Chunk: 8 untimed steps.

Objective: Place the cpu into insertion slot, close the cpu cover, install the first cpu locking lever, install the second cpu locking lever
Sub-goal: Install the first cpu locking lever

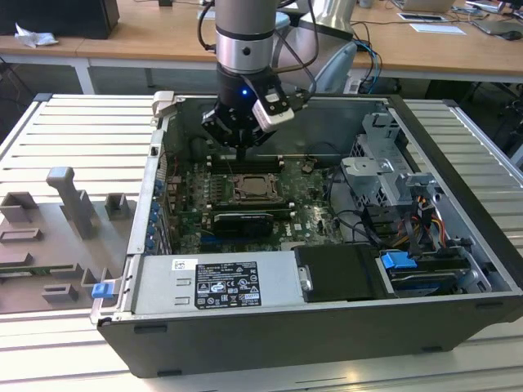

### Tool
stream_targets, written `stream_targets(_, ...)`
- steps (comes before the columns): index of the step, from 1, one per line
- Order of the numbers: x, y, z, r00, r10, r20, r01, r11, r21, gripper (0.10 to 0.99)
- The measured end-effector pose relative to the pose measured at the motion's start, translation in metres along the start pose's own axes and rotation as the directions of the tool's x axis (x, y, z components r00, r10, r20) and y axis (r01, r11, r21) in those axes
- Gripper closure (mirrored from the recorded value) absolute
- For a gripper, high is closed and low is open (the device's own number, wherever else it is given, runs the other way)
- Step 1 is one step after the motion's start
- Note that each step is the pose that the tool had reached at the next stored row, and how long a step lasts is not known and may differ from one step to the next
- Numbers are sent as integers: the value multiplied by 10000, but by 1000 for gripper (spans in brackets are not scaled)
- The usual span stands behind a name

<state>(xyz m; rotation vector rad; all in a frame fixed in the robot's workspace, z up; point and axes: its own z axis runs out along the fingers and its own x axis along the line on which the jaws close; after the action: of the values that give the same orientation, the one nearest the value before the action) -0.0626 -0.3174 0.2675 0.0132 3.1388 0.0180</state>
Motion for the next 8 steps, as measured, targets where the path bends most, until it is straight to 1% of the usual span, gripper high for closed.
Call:
stream_targets(3,40,-1,0,10000,-8,12,8,10000,-3,980)
stream_targets(5,91,-1,0,10000,-9,15,10,10000,-18,980)
stream_targets(7,183,-2,4,10000,-15,21,15,10000,-43,980)
stream_targets(8,248,-2,9,10000,-20,27,20,10000,-58,980)
